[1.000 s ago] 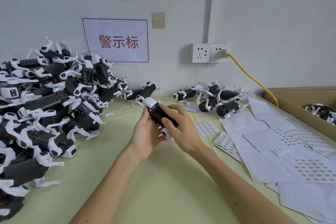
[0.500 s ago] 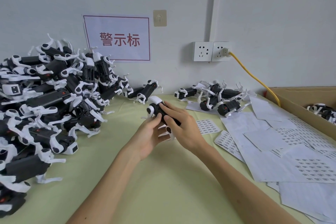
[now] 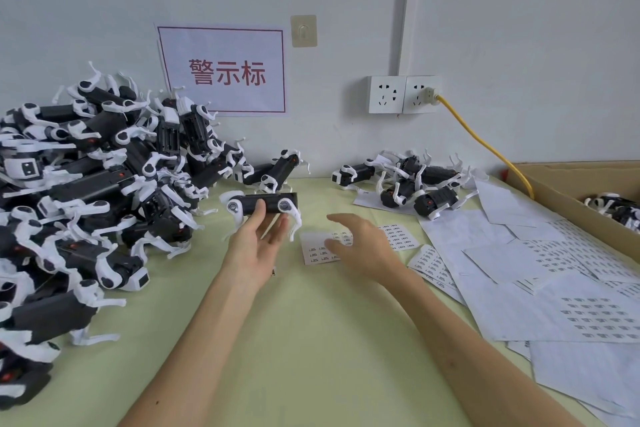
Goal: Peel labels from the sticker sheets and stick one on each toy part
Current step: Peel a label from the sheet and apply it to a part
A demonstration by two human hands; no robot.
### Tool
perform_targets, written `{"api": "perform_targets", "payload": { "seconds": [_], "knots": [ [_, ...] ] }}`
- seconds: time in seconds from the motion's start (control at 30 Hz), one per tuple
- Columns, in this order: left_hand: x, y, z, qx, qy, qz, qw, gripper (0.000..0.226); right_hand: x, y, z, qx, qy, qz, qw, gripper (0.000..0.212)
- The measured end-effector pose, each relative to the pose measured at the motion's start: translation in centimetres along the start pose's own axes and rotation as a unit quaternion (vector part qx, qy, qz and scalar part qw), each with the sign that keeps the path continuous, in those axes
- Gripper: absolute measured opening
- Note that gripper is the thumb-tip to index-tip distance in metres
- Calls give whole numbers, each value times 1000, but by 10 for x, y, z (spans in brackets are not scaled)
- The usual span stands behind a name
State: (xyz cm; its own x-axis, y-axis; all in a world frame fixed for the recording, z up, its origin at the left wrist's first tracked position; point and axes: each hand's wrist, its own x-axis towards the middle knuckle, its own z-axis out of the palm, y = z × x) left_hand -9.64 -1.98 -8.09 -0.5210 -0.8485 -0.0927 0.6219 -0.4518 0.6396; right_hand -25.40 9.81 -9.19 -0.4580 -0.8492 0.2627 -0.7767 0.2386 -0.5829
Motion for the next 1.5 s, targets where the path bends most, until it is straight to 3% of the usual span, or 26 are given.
{"api": "perform_targets", "payload": {
  "seconds": [0.07, 0.17, 0.23, 0.33, 0.43, 0.57, 0.7, 1.07, 1.13, 1.33, 1.5],
  "knots": [
    [1, 0, -1, 10, 1, -1, 1000, 24, 1, 6, 3, -81, -84, 19, 993, 64],
    [0, 1, -3, 94, 0, -16, 995, 43, 3, 10, 8, -109, -119, 18, 987, 64],
    [-1, 3, -4, 138, 3, -23, 990, 49, 4, 9, 7, -105, -104, 8, 989, 57],
    [-2, 5, -5, 113, -6, -50, 992, 53, 2, 6, 6, -80, -71, 1, 994, 49],
    [-4, 6, -2, 80, -45, -79, 993, 43, 1, 2, 7, -54, -46, 5, 997, 44],
    [-5, 6, -5, 77, -36, -92, 992, 19, 0, -2, 6, 10, 9, -4, 1000, 37],
    [-4, 4, -4, 115, -25, -109, 987, 26, -2, -5, 4, 95, 47, -44, 993, 36],
    [-4, -7, -1, 230, -28, -77, 970, 34, -8, -11, 4, 113, 10, -106, 988, 41],
    [-6, -8, 1, 225, -37, -78, 970, 34, -8, -13, 4, 131, 22, -113, 985, 45],
    [-9, -6, 5, 142, -74, -62, 985, 25, -12, -27, 1, 228, 97, -136, 959, 27],
    [-12, -5, 6, 127, -105, -46, 985, 16, -14, -32, -1, 244, 126, -129, 953, 22]
  ]
}}
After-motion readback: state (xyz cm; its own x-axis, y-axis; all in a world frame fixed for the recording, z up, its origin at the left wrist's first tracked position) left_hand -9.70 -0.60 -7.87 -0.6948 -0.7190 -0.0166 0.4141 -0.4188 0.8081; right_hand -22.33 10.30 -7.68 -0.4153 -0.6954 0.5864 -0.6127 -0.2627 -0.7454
